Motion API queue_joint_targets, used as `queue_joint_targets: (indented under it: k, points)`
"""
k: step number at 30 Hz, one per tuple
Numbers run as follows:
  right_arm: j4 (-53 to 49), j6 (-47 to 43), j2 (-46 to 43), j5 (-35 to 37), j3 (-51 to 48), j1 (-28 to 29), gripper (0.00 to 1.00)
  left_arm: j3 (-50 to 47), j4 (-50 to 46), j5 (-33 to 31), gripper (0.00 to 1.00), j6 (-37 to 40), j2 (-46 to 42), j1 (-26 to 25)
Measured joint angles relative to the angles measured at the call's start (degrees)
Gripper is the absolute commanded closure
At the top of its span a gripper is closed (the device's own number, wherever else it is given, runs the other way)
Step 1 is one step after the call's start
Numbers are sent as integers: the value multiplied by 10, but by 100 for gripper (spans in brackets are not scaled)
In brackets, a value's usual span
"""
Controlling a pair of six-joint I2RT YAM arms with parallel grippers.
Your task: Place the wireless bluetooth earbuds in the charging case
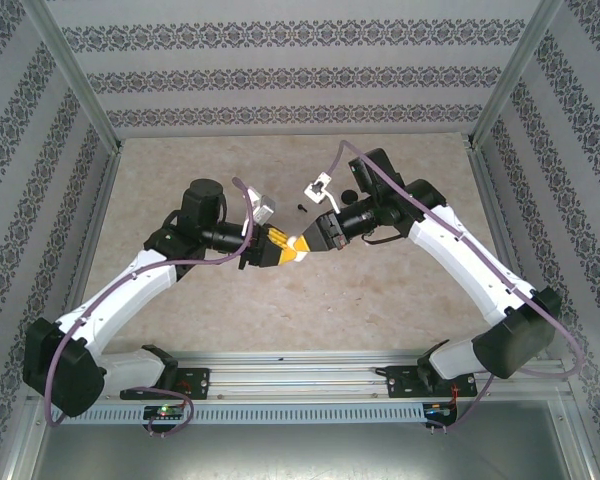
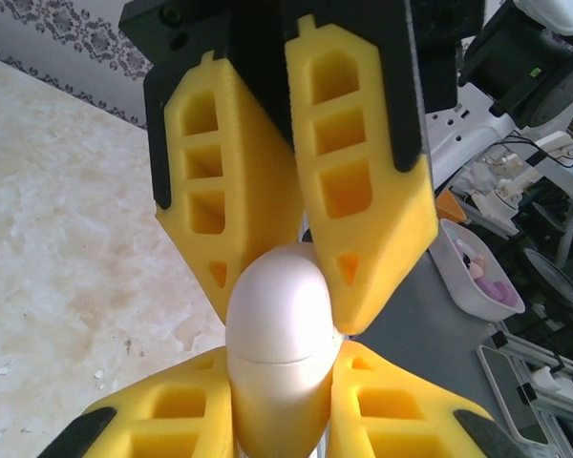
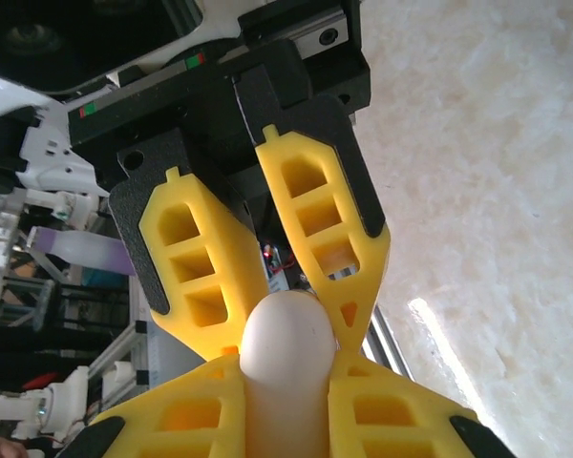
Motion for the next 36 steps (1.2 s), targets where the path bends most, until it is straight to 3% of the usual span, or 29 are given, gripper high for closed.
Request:
queue_joint_targets:
  k: [10, 24, 36]
  points:
    - [71, 71, -1, -46, -33, -32, 70, -18, 40, -30, 100, -14, -8, 0]
    - [101, 114, -2, 10, -37, -56, 44, -44, 52, -41, 100, -17, -38, -1]
    - [83, 169, -26, 115, -42, -63, 39, -108, 63, -177, 100, -14, -92, -1]
